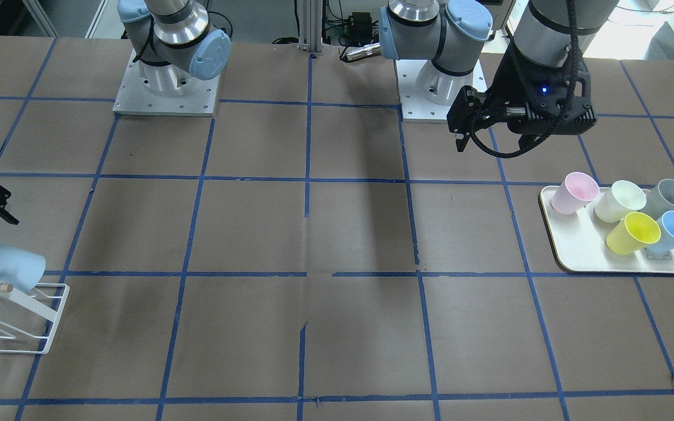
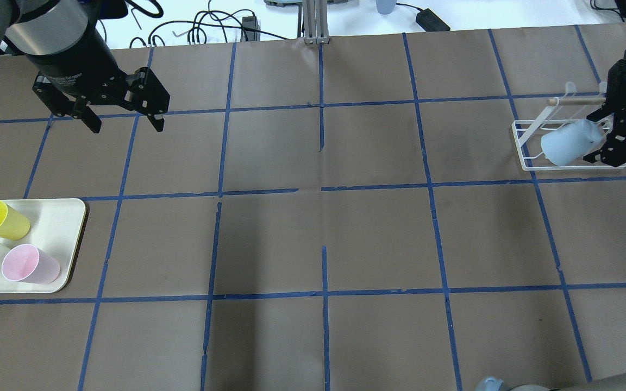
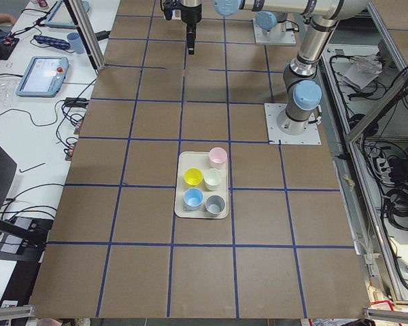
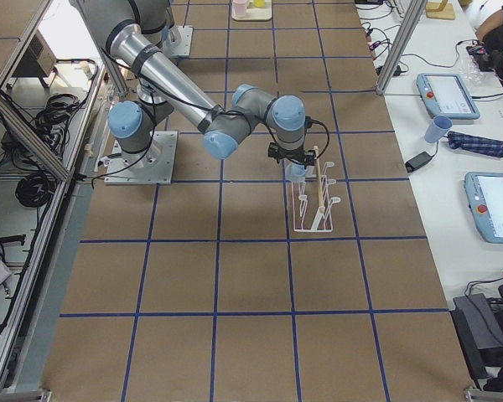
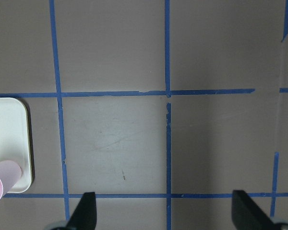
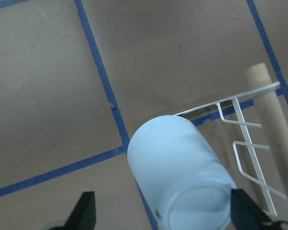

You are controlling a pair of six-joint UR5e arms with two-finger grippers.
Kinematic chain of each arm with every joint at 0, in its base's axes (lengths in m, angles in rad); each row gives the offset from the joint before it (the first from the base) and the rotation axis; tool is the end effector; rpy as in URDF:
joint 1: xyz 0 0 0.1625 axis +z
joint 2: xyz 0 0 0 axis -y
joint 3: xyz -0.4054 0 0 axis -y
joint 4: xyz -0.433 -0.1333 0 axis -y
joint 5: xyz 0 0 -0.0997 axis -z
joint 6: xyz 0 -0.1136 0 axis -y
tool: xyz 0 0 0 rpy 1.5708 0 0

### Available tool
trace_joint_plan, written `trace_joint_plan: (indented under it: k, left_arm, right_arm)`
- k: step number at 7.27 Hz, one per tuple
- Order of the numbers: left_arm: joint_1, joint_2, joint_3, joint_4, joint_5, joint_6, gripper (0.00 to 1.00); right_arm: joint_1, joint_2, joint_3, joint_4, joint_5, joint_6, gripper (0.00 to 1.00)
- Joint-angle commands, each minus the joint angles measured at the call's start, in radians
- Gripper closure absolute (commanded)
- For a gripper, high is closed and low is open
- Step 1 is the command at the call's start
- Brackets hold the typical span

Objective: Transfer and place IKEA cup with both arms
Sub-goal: 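Close the right gripper on the light blue cup's base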

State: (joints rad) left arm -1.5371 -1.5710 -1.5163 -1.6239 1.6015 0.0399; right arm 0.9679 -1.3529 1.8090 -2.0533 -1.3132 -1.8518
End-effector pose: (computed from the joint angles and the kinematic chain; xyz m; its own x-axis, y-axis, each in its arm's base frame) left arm -0.1118 -0.5364 0.4780 -0.9995 0.0062 -0.0307 0.0062 1.0000 0.0000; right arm -0.1946 -0.5689 0.2604 -0.3227 -0.9416 0.0960 -0.9261 0.2931 -0.2374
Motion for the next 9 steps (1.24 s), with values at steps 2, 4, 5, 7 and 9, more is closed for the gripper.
trace_joint_plan:
  k: [2, 4, 5, 7, 9]
  left_arm:
    - [0.000, 0.002, -0.005, 0.001, 0.000, 0.000, 0.00]
    - [0.000, 0.005, -0.007, 0.001, 0.000, 0.000, 0.00]
    - [0.000, 0.005, -0.007, 0.001, 0.000, 0.000, 0.00]
    - [-0.002, 0.005, -0.008, 0.001, 0.000, 0.000, 0.00]
    - [-0.002, 0.005, -0.010, 0.001, 0.000, 0.000, 0.00]
  right_arm:
    - [0.000, 0.035, -0.002, -0.059, 0.002, 0.002, 0.00]
    - [0.002, 0.037, 0.003, -0.059, 0.005, 0.002, 0.00]
    - [0.002, 0.041, 0.003, -0.059, 0.018, 0.003, 0.00]
    - [0.002, 0.047, 0.007, -0.059, 0.020, 0.005, 0.00]
    - [0.002, 0.047, 0.009, -0.059, 0.020, 0.005, 0.01]
